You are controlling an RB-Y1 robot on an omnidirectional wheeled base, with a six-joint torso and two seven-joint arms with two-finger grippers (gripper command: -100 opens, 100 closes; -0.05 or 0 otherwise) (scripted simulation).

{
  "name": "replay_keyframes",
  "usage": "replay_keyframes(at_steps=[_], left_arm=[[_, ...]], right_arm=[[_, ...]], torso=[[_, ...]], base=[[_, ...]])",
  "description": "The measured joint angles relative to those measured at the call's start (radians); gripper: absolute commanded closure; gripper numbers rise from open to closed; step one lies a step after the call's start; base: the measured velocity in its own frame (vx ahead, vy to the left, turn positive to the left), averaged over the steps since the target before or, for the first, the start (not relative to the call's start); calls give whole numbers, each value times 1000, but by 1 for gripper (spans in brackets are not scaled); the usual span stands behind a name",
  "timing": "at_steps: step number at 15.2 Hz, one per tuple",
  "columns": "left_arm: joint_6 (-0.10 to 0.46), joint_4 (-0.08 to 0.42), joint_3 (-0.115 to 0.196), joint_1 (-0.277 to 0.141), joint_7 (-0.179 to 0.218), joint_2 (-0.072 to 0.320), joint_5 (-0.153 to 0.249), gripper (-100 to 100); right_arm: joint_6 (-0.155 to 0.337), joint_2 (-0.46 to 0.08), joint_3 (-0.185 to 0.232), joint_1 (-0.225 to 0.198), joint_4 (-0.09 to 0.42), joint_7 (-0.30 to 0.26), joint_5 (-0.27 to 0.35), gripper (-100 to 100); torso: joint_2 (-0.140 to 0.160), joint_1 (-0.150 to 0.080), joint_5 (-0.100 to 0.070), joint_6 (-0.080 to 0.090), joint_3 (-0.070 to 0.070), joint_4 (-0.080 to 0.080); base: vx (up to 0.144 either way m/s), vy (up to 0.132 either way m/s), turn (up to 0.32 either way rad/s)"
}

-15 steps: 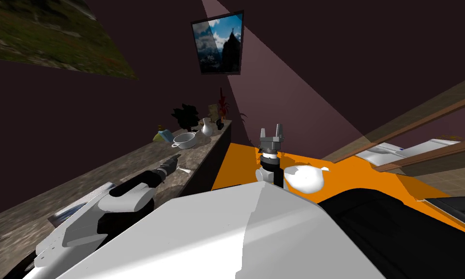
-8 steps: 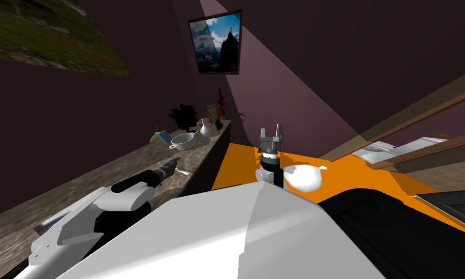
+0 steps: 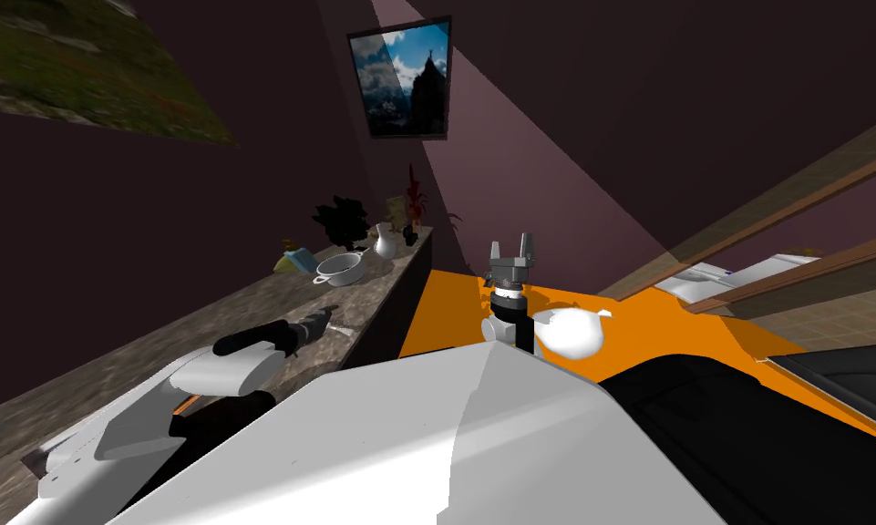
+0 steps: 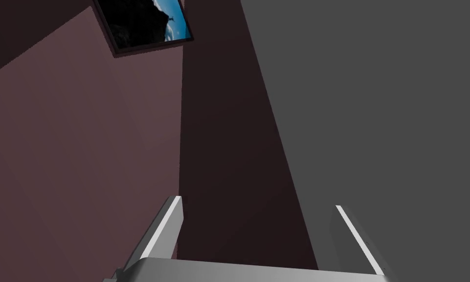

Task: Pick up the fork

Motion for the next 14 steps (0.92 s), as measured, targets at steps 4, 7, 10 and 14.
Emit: replay_keyframes(at_steps=[4,7,10,14], left_arm=[[74,2,5,7,-7,23,35,-100],[133,1,6,5,-9,38,58,-100],[198,5,7,-6,-10,55,83,-100],[271,4,8,1,-15,70,110,-100]], right_arm=[[0,0,0,0,0,0,0,0],[0,0,0,0,0,0,0,0],[0,0,0,0,0,0,0,0],[0,0,0,0,0,0,0,0]], torso=[[0,0,0,0,0,0],[0,0,0,0,0,0],[-1,0,0,0,0,0],[0,0,0,0,0,0]], base=[[31,2,-38],[36,3,-45],[35,-1,-43],[38,6,-57]])
